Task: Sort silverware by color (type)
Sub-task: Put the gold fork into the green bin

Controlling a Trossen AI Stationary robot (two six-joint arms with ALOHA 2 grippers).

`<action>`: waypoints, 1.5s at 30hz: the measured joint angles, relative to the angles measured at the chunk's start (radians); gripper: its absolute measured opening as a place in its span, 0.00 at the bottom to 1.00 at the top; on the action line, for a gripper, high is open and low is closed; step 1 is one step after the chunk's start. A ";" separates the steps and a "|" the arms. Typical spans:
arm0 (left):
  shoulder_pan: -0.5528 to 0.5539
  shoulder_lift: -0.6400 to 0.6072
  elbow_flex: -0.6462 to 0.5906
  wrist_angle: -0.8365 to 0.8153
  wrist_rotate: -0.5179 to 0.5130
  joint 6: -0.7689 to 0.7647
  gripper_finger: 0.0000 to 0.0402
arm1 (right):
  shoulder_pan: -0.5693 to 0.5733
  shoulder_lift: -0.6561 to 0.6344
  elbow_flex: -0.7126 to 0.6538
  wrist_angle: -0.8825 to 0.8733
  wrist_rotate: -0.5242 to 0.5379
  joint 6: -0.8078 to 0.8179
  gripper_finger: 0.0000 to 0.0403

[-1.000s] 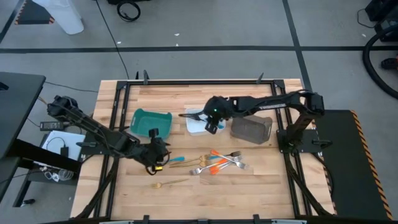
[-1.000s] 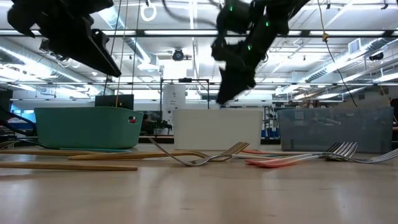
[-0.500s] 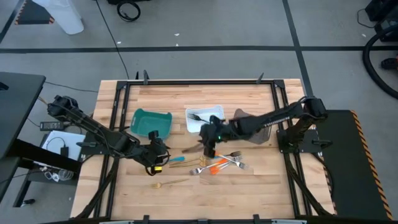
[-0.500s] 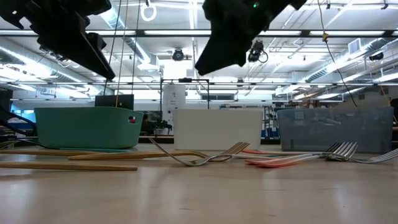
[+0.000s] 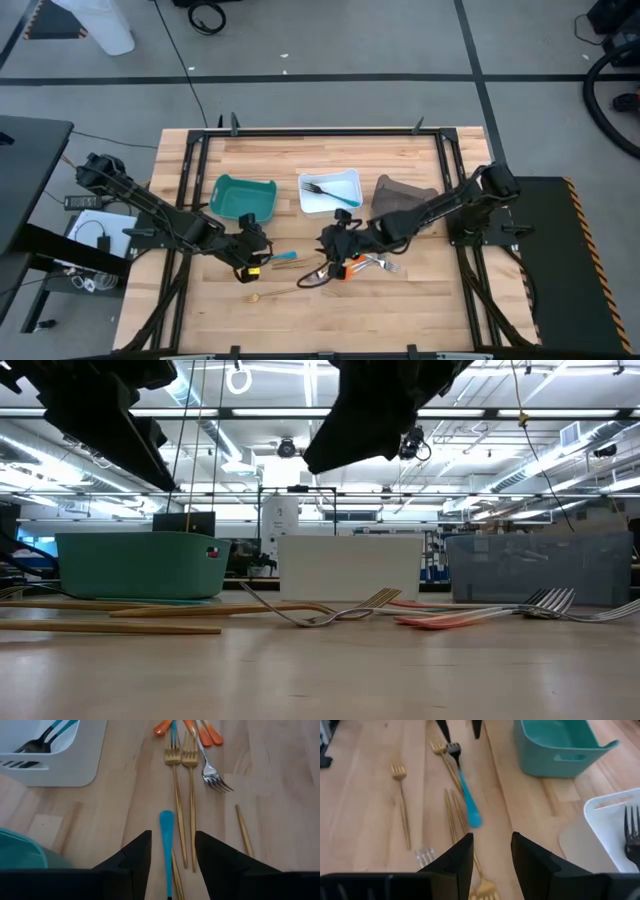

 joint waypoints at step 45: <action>0.001 0.000 0.002 0.029 0.068 -0.030 0.40 | 0.028 0.030 -0.076 0.154 0.040 -0.020 0.34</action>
